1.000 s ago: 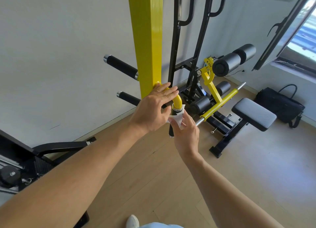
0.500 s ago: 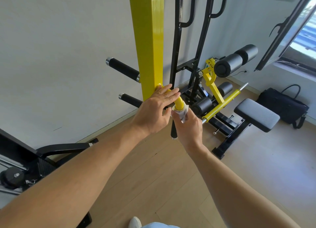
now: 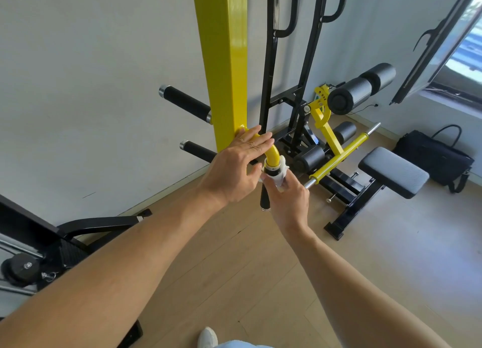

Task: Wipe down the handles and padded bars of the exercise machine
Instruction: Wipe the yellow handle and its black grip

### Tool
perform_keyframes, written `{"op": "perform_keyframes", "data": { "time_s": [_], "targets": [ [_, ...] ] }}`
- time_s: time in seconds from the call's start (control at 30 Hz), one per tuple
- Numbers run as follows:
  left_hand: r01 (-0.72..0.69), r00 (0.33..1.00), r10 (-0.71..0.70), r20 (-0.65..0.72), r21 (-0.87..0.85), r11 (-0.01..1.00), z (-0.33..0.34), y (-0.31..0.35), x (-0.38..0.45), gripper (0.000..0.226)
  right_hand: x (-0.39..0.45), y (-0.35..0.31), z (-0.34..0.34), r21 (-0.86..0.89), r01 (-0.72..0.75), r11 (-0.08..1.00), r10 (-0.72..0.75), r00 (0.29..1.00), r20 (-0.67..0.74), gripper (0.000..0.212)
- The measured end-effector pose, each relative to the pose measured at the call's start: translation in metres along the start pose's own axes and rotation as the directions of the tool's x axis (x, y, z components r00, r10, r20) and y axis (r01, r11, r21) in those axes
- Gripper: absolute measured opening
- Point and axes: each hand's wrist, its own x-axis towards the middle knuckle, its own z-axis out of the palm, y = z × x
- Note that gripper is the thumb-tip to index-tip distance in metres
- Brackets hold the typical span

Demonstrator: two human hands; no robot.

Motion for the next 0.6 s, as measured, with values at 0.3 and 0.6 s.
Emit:
{"op": "perform_keyframes", "data": {
  "time_s": [0.3, 0.6],
  "targets": [
    [0.017, 1.000, -0.017, 0.027, -0.010, 1.000, -0.005, 0.004, 0.006, 0.056, -0.003, 0.019, 0.004, -0.075, -0.125, 0.989, 0.132, 0.986, 0.106, 0.024],
    [0.024, 0.999, -0.024, 0.040, -0.001, 1.000, -0.005, 0.003, 0.005, 0.056, -0.014, 0.044, 0.010, -0.237, -0.251, 0.939, 0.314, 0.905, 0.286, 0.020]
  ]
}}
